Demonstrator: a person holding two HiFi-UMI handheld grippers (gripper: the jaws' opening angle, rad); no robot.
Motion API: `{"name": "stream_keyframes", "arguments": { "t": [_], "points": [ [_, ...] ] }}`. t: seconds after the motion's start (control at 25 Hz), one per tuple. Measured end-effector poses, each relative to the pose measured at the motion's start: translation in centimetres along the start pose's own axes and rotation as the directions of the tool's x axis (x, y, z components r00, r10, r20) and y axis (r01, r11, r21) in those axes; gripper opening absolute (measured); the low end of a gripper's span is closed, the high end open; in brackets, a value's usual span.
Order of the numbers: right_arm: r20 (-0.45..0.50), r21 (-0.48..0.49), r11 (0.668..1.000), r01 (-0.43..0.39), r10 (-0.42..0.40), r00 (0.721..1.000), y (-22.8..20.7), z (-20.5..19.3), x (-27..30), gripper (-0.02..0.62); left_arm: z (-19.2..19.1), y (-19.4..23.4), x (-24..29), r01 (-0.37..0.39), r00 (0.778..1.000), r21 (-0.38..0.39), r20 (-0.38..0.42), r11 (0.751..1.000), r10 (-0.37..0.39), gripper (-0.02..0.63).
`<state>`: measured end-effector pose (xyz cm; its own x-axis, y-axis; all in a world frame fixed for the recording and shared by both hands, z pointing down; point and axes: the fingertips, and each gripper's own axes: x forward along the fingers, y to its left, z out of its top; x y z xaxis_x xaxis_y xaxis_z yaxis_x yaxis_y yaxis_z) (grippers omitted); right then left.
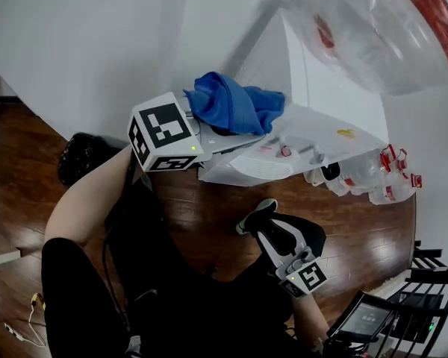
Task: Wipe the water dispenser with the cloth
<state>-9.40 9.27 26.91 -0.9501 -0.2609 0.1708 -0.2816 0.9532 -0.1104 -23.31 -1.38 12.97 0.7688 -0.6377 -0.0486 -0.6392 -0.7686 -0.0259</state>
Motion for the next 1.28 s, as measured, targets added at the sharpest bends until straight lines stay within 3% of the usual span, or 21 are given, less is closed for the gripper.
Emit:
{"name": "stream_keyframes", "arguments": {
  "t": [0.12, 0.2, 0.24, 0.32, 0.44, 0.52, 0.6, 0.64, 0.72, 0.88, 1.04, 1.16, 1.28],
  "points": [
    [0.0, -0.025, 0.999, -0.028, 0.028, 1.0, 1.2, -0.1, 1.5, 0.127, -0.8, 2.1, 0.1, -0.006, 0.992, 0.074, -0.123, 0.997, 0.015, 0.19],
    [-0.038, -0.051, 0.998, -0.034, 0.032, 0.999, 2.2, -0.8, 1.9, 0.127, -0.6, 6.6, 0.7, -0.111, 0.976, 0.057, -0.181, 0.992, 0.119, 0.192],
    [-0.062, -0.065, 0.997, -0.037, 0.033, 0.997, 2.7, -1.2, 1.9, 0.127, -0.7, 9.3, 1.1, -0.179, 0.956, 0.059, -0.224, 0.982, 0.188, 0.192],
    [-0.096, -0.093, 0.995, -0.039, 0.03, 0.995, 3.5, -1.9, 1.7, 0.127, -1.7, 14.7, 2.5, -0.292, 0.897, 0.106, -0.315, 0.951, 0.31, 0.192],
    [-0.126, -0.105, 0.994, -0.033, 0.02, 0.992, 4.4, -2.9, 1.0, 0.127, -3.4, 21.5, 4.6, -0.368, 0.793, 0.23, -0.429, 0.901, 0.433, 0.192],
    [-0.142, -0.094, 0.995, -0.029, 0.016, 0.99, 4.5, -3.6, 0.4, 0.127, -3.6, 25.0, 5.2, -0.362, 0.718, 0.383, -0.467, 0.85, 0.516, 0.192],
    [-0.152, -0.075, 0.997, -0.024, 0.012, 0.988, 4.4, -4.0, -0.1, 0.127, -4.2, 26.0, 5.1, -0.297, 0.667, 0.494, -0.505, 0.817, 0.548, 0.193],
    [-0.153, -0.064, 0.998, -0.023, 0.013, 0.988, 4.4, -4.1, -0.2, 0.127, -4.7, 25.3, 4.9, -0.253, 0.659, 0.514, -0.528, 0.82, 0.535, 0.193],
    [-0.149, -0.043, 0.999, -0.029, 0.022, 0.989, 4.1, -4.0, -0.2, 0.127, -5.9, 22.0, 4.4, -0.148, 0.665, 0.516, -0.579, 0.843, 0.472, 0.193],
    [-0.125, -0.024, 0.998, -0.064, 0.06, 0.99, 3.6, -3.7, 1.1, 0.127, -8.4, 9.4, 2.7, 0.105, 0.677, 0.462, -0.682, 0.88, 0.277, 0.193],
    [-0.086, 0.006, 0.995, -0.098, 0.098, 0.991, 3.1, -3.3, 2.5, 0.126, -11.2, -0.5, 0.1, 0.192, 0.649, 0.389, -0.739, 0.901, 0.181, 0.193],
    [-0.044, -0.003, 0.995, -0.102, 0.101, 0.994, 2.3, -2.7, 3.3, 0.12, -12.5, -0.4, 0.2, 0.197, 0.614, 0.425, -0.756, 0.884, 0.227, 0.193],
    [-0.04, -0.001, 0.997, -0.073, 0.073, 0.997, 1.1, -2.5, 3.1, 0.113, -13.3, 5.0, 1.5, 0.155, 0.569, 0.46, -0.765, 0.875, 0.302, 0.193]
  ]
}}
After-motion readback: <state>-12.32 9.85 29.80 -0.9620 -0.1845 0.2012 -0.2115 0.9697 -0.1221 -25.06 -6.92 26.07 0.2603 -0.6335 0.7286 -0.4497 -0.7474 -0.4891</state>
